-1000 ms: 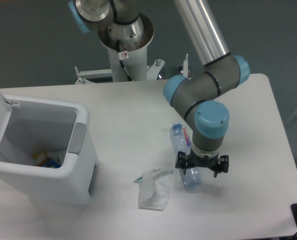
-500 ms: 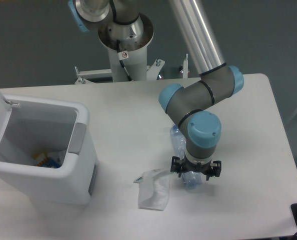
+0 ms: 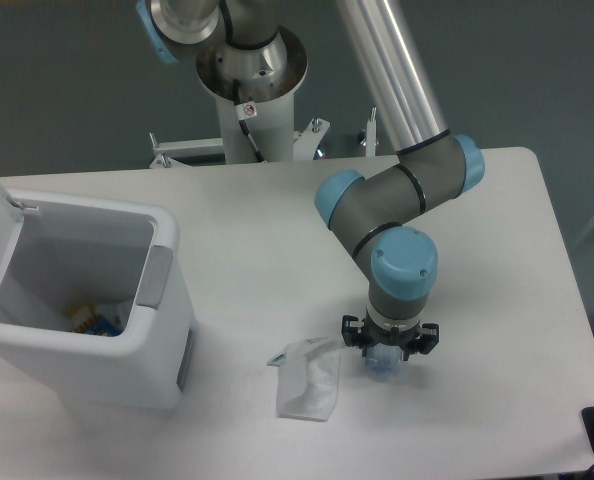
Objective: Place the trash in the trash can
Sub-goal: 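Lower the gripper around the bottle and close on it, then lift the gripped bottle up off the table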
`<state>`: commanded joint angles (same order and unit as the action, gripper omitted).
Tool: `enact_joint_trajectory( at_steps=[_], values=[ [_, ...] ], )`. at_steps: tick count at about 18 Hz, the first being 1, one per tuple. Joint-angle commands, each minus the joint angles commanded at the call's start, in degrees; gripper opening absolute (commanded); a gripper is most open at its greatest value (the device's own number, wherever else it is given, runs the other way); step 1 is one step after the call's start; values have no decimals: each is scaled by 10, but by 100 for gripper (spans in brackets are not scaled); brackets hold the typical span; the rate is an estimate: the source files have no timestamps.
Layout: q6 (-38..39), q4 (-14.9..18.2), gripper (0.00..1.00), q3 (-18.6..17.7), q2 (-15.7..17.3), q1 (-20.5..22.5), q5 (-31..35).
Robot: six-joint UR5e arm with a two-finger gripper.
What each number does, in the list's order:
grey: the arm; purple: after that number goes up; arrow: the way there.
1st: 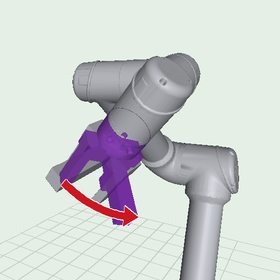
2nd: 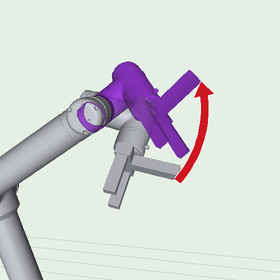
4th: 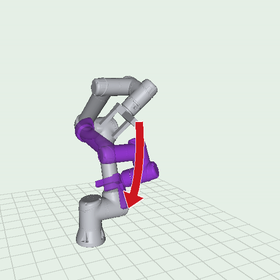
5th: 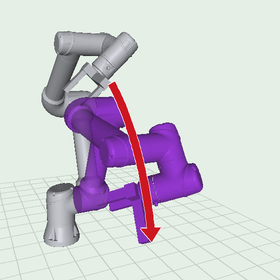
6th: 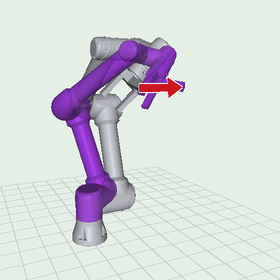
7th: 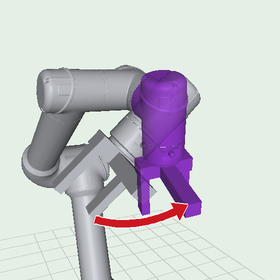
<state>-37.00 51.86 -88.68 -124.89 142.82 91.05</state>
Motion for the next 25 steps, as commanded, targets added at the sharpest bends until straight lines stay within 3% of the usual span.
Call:
enact_joint_trajectory(
  at_steps=[11, 19, 25],
  values=[
    [-5, 2, 52, 8, 28, 17, -25],
    [0, 1, 52, 22, 61, 54, -155],
    [37, 2, 52, 68, 105, 69, -287]
  ],
)
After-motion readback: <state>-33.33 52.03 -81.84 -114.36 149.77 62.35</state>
